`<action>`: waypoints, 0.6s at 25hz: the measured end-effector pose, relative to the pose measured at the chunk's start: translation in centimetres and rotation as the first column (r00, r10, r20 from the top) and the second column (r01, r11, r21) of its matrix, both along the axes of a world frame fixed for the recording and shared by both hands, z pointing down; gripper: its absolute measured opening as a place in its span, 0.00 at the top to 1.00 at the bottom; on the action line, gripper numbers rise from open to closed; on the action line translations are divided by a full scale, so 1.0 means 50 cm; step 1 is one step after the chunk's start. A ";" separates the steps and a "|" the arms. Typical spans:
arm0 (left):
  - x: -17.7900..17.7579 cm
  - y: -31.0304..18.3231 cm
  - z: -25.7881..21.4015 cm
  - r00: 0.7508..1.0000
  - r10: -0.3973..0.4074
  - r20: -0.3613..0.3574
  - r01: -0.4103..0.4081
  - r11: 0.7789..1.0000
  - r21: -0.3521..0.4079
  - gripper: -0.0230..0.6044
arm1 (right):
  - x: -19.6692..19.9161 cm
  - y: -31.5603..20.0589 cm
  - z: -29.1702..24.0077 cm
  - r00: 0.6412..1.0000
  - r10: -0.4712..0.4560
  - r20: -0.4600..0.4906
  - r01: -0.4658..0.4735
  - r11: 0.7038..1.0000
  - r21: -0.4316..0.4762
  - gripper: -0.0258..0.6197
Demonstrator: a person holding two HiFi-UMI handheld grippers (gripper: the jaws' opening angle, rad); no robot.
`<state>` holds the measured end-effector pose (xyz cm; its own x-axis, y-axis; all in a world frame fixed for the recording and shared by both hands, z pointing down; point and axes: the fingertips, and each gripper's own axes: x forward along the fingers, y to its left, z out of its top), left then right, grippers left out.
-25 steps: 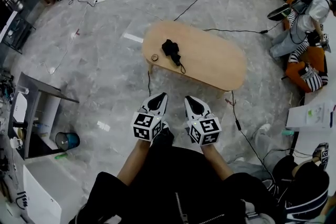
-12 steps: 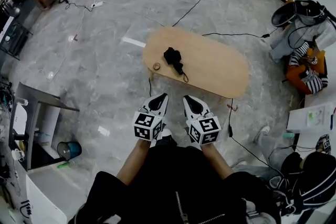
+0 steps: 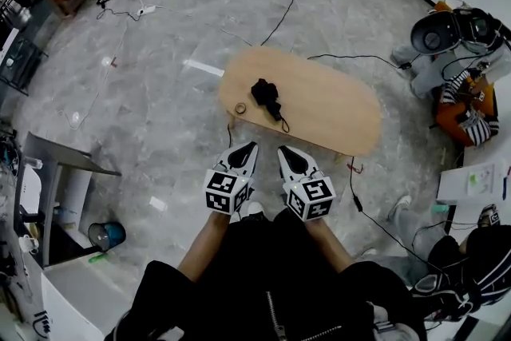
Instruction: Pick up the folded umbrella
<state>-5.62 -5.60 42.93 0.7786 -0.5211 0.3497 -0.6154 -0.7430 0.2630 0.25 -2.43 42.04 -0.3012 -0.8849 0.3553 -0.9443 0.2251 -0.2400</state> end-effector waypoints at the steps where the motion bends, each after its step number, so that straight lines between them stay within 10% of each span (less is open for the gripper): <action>1: -0.002 -0.004 0.000 1.000 0.001 0.000 -0.001 1.000 0.000 0.93 | -0.003 -0.002 0.001 1.000 0.002 0.002 -0.002 1.000 -0.002 0.94; 15: 0.050 -0.038 0.021 0.999 0.039 0.006 -0.039 0.999 -0.019 0.93 | 0.035 -0.039 0.026 0.999 0.034 0.004 -0.034 0.999 -0.016 0.93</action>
